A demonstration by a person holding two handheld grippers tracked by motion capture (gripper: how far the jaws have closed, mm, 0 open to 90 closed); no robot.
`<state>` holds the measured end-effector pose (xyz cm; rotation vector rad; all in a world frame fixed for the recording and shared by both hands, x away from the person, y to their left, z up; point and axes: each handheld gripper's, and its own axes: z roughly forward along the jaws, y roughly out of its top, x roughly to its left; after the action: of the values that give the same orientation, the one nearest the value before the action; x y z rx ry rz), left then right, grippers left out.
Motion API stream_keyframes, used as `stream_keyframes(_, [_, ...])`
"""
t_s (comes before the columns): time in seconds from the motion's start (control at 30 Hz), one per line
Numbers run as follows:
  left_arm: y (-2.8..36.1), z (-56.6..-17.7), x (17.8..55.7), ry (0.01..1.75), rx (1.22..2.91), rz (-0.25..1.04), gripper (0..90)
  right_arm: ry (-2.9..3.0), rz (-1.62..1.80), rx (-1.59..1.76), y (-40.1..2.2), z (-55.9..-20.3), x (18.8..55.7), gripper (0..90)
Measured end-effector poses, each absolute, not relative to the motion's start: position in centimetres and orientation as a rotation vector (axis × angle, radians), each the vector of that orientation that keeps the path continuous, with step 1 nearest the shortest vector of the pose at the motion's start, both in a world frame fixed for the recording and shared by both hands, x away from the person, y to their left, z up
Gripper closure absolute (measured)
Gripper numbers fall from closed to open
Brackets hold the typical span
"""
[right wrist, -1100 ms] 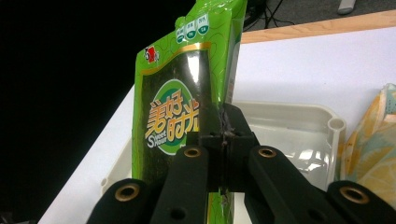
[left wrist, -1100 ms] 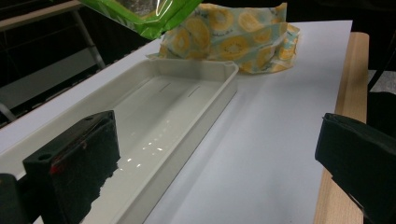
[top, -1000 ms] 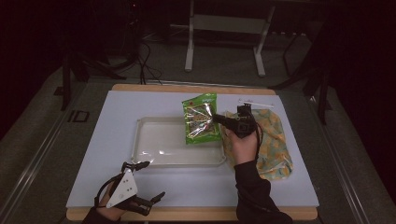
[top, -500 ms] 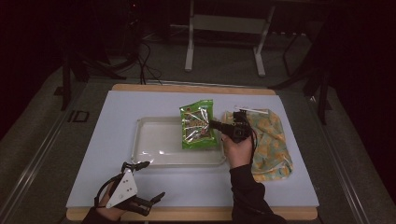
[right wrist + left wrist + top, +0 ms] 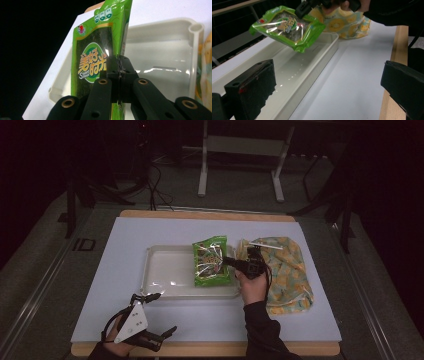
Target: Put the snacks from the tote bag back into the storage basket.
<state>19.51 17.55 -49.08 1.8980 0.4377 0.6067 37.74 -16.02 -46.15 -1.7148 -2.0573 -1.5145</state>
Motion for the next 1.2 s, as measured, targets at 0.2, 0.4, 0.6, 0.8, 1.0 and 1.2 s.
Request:
stream_keyframes(0.2, [17.5, -49.1, 19.5, 0.437, 1.902, 0.605, 0.3, -2.044, -1.488, -1.728, -16.2, -47.2, 37.8, 88.8])
stream_keyframes(0.4, [17.5, -49.2, 19.6, 0.437, 1.907, 0.603, 0.3, -2.031, -1.461, -1.76, -16.6, -48.4, 37.8, 88.8])
stream_keyframes(0.6, [17.5, -49.2, 19.5, 0.435, 1.907, 0.604, 0.4, -2.023, -1.445, -1.776, -16.7, -49.1, 37.9, 88.7])
stream_keyframes(0.8, [17.4, -49.2, 19.5, 0.433, 1.908, 0.603, 0.4, -2.025, -1.403, -1.769, -16.3, -49.9, 37.5, 88.7])
stream_keyframes(1.0, [17.4, -49.2, 19.6, 0.432, 1.91, 0.603, 0.3, -2.035, -1.376, -1.778, -16.4, -50.5, 37.2, 88.7])
stream_keyframes(1.2, [17.4, -49.2, 19.6, 0.433, 1.909, 0.601, 0.3, -2.041, -1.342, -1.797, -16.5, -50.9, 37.0, 88.7])
